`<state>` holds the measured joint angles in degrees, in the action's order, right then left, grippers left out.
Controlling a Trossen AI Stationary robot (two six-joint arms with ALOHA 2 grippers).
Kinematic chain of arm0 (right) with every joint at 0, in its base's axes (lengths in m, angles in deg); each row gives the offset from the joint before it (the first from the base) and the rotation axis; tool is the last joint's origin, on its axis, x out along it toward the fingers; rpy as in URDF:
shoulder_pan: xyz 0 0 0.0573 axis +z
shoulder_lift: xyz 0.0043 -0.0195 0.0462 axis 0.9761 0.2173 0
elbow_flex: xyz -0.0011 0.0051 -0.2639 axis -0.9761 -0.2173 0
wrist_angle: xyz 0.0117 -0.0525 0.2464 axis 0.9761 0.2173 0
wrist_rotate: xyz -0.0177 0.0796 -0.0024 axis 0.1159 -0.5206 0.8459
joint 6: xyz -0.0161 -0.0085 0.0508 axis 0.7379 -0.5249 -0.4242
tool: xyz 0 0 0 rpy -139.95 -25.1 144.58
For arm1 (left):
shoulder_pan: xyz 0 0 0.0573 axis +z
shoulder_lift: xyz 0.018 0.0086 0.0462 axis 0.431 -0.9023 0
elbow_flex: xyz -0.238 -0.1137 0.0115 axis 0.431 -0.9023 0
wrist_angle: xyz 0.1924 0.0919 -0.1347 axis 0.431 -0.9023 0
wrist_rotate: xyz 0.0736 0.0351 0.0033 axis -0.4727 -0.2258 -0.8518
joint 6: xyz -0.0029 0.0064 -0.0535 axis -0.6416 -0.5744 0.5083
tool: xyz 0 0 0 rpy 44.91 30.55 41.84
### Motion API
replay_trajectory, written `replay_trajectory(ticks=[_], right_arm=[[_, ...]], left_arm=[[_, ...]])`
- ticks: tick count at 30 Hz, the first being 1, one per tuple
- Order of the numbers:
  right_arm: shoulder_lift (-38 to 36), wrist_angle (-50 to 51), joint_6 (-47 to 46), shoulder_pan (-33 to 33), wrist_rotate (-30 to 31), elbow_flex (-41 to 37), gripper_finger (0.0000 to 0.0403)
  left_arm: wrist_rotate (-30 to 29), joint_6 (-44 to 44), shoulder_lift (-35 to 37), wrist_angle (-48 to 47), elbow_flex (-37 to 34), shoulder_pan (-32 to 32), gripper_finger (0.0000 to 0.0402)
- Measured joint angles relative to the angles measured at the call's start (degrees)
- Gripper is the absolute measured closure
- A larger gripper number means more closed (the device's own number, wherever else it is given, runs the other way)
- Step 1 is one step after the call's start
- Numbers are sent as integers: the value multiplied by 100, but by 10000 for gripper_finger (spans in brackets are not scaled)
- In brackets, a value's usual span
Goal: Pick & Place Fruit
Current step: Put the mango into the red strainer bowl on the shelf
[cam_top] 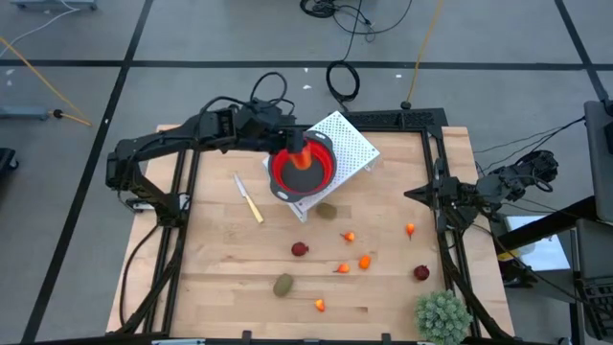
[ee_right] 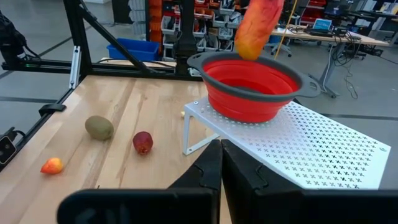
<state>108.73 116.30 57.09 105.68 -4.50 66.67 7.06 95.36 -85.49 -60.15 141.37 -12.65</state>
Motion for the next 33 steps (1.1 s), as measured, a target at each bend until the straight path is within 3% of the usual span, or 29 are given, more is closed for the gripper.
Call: replay_trajectory(ticks=[17, 33], right_arm=[[4, -3, -190, 0, 11, -23, 402], [3, -527, -299, -2, 11, -601, 402]], left_arm=[[227, 584, -331, -713, -3, 13, 190], [239, 855, -529, -846, -4, 22, 190]])
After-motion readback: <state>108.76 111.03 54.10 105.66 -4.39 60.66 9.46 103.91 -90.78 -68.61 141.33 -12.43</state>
